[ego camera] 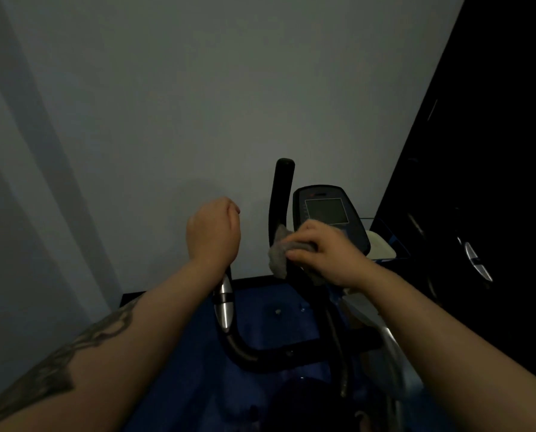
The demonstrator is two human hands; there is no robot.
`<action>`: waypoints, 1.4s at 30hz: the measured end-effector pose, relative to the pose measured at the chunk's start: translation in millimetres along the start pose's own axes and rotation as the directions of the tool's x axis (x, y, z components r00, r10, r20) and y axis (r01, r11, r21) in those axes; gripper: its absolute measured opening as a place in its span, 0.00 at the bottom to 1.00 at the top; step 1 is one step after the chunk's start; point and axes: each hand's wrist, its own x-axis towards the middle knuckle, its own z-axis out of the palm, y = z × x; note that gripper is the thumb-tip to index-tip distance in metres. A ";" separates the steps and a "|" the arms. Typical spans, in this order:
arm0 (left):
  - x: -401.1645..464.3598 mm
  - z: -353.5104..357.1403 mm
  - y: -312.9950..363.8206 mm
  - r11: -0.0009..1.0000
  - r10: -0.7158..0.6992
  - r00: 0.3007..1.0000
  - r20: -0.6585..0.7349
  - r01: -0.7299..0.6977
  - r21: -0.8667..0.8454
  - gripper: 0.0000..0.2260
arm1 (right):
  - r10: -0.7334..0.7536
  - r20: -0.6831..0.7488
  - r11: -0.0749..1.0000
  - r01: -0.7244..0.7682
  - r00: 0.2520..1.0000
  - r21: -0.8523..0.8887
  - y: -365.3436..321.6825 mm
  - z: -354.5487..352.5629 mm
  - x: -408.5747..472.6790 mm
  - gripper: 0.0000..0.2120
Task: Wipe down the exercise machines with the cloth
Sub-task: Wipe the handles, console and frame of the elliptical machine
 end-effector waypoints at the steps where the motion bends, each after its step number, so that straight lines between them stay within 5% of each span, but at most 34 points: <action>1: 0.0 -1.7 1.3 0.999 -0.014 0.999 0.041 0.013 0.029 0.13 | 0.009 -0.048 1.000 -0.008 0.999 0.029 -4.0 0.7 8.3 0.10; 5: -14.3 -10.4 -0.5 0.995 0.003 0.991 0.135 -0.018 0.103 0.13 | 0.109 -0.244 0.983 -0.069 0.964 0.169 -11.8 33.4 9.5 0.09; 11: -39.4 -12.9 -2.3 0.997 0.034 0.991 0.133 -0.024 -0.080 0.17 | 0.019 -0.023 0.999 -0.018 1.000 0.027 -1.5 8.0 -5.1 0.08; 17: -42.5 -17.4 -2.7 0.996 0.047 0.988 0.148 -0.036 -0.079 0.15 | 0.107 -0.290 0.991 -0.077 0.951 0.112 -15.1 40.6 10.6 0.10; 23: -45.8 -9.9 -5.9 0.986 0.055 0.995 0.087 -0.040 -0.161 0.11 | 0.028 -0.119 0.990 -0.011 0.992 0.139 3.4 15.0 -26.6 0.08; 27: -46.4 -9.7 -6.2 0.987 0.054 0.994 0.092 -0.039 -0.158 0.10 | 0.098 -0.280 0.987 -0.056 0.955 0.153 -10.3 24.1 9.8 0.08; 32: -42.3 -21.0 -7.9 0.990 0.084 0.981 0.176 -0.062 -0.128 0.13 | 0.097 -0.260 0.980 -0.047 0.961 0.193 -1.4 38.3 -24.8 0.08; 36: -61.8 -28.9 13.4 0.983 -0.013 0.985 0.171 0.044 -0.180 0.18 | 0.075 -0.093 0.987 -0.061 0.993 0.151 11.1 12.1 -52.9 0.09; 42: -125.0 -23.7 60.5 0.937 -0.033 0.985 0.167 0.089 -0.337 0.16 | 0.192 -0.214 0.944 -0.121 0.958 0.306 -4.4 26.5 -35.6 0.11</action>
